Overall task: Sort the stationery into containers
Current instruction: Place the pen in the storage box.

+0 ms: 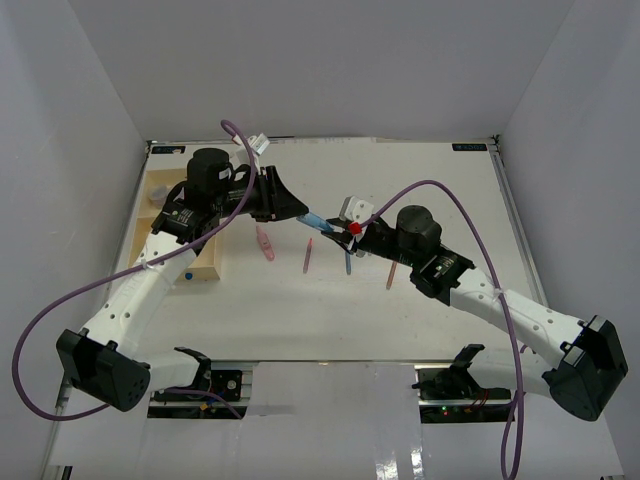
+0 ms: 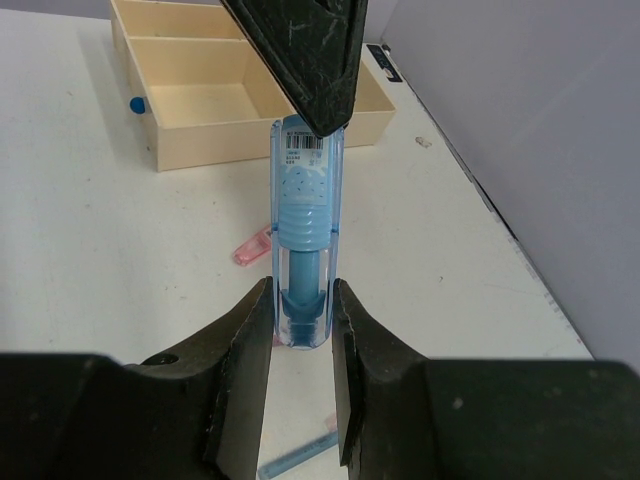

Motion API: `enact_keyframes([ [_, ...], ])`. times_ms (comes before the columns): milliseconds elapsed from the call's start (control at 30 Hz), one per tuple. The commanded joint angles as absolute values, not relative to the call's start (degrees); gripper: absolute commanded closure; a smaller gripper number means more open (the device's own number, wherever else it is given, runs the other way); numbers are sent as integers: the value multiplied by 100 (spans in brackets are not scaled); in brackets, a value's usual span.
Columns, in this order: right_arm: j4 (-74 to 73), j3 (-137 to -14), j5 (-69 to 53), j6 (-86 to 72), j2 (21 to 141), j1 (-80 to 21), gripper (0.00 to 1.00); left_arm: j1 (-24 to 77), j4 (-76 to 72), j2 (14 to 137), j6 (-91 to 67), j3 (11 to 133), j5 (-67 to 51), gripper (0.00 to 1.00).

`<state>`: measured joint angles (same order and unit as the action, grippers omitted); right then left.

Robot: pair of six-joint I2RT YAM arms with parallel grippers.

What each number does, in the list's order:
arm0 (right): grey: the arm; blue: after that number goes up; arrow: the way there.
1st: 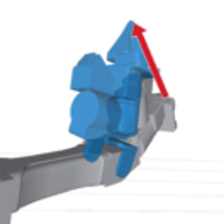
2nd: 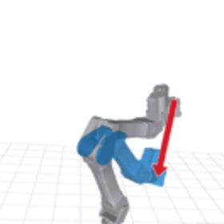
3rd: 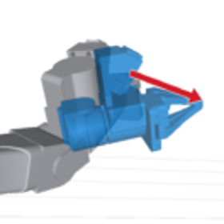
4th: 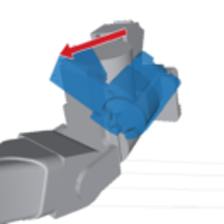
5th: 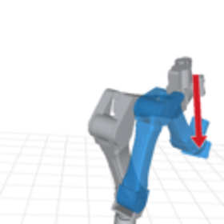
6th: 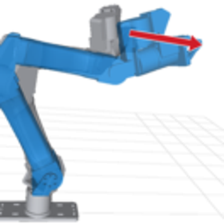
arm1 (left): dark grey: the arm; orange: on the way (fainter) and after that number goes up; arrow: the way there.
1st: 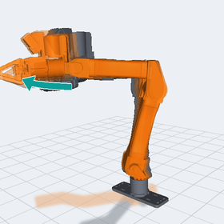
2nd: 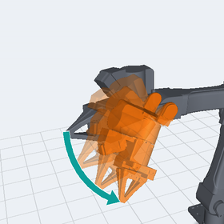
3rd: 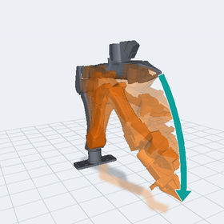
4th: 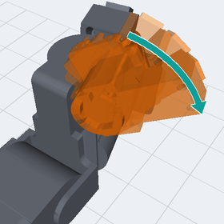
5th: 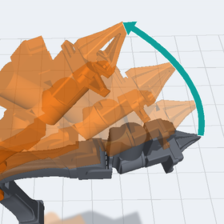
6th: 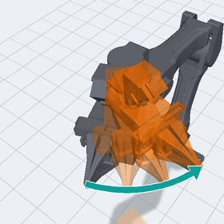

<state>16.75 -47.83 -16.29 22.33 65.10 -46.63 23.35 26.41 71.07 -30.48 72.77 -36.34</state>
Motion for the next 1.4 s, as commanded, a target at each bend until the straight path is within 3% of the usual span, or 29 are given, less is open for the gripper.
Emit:
enact_keyframes([
  [0,2021,-4939,-1687,2145,6521,-4702,92,2312,2496,7093,-3015,7207,-3762,55],
  [367,2030,-4957,-1688,2127,6513,-4702,92,2312,2513,7137,-3023,7146,-3823,59],
  [733,2004,-4913,-1661,2118,6504,-4702,90,2312,2514,7067,-2936,7093,-3797,85],
  [833,1978,-4843,-1635,2092,6451,-4702,82,2320,2514,6996,-2892,7084,-3718,87],
  [933,1960,-4773,-1600,2066,6381,-4702,66,2312,2522,6943,-2857,7084,-3604,88],
  [1033,1881,-4711,-1529,2057,6311,-4702,42,2320,2514,6873,-2830,7049,-3429,89],
  [1067,1855,-4694,-1486,2057,6267,-4702,27,2312,2514,6856,-2821,7031,-3358,89],
  [1167,1600,-4641,-1398,2022,6144,-4702,3,2312,2496,6768,-2821,6970,-3025,91],
  [1200,1530,-4597,-1345,1995,6100,-4702,1,2312,2479,6741,-2821,6935,-2919,91],
  [1267,1354,-4518,-1117,1882,5925,-4702,10,2312,2435,6671,-2839,6830,-2541,92],
  [1367,1134,-4342,-801,1732,5661,-4693,10,2285,2321,6513,-2909,6593,-1883,92],
])
